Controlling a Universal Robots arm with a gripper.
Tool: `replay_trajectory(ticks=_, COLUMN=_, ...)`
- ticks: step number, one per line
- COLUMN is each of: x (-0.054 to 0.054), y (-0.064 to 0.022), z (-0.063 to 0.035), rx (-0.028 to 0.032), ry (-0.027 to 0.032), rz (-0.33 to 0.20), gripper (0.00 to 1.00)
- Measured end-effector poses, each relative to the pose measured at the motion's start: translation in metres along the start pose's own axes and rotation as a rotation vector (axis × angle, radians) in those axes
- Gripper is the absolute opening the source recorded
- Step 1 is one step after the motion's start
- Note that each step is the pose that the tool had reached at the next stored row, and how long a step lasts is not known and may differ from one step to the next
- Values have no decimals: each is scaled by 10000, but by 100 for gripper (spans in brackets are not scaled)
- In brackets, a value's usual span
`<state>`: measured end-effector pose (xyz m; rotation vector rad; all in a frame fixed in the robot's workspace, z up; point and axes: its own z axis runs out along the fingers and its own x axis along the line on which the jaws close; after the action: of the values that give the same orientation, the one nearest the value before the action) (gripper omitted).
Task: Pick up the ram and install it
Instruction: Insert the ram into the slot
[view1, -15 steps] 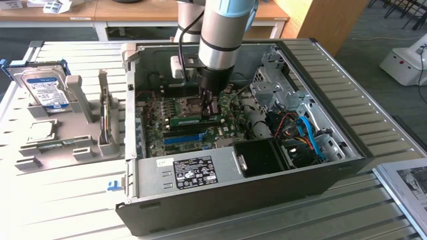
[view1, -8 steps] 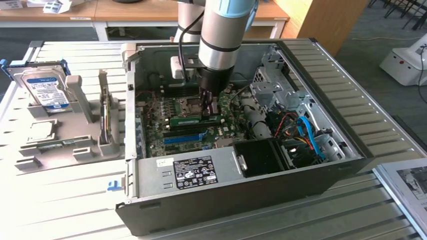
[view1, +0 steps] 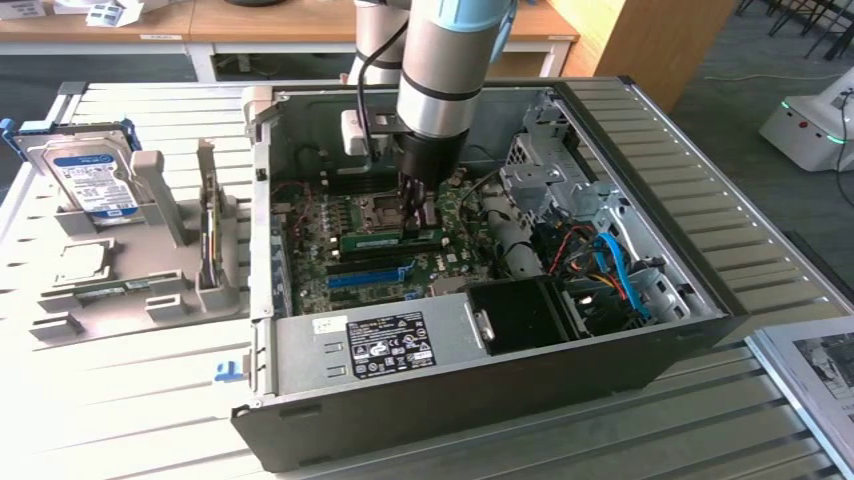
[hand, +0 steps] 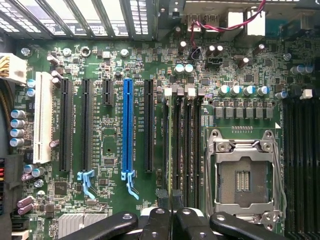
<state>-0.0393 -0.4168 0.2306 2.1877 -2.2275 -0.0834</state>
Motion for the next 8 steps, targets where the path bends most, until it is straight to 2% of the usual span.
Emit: replay_trajectory(ticks=8, x=0, y=0, z=-11, rx=-1, ry=0, rz=-4, gripper=12)
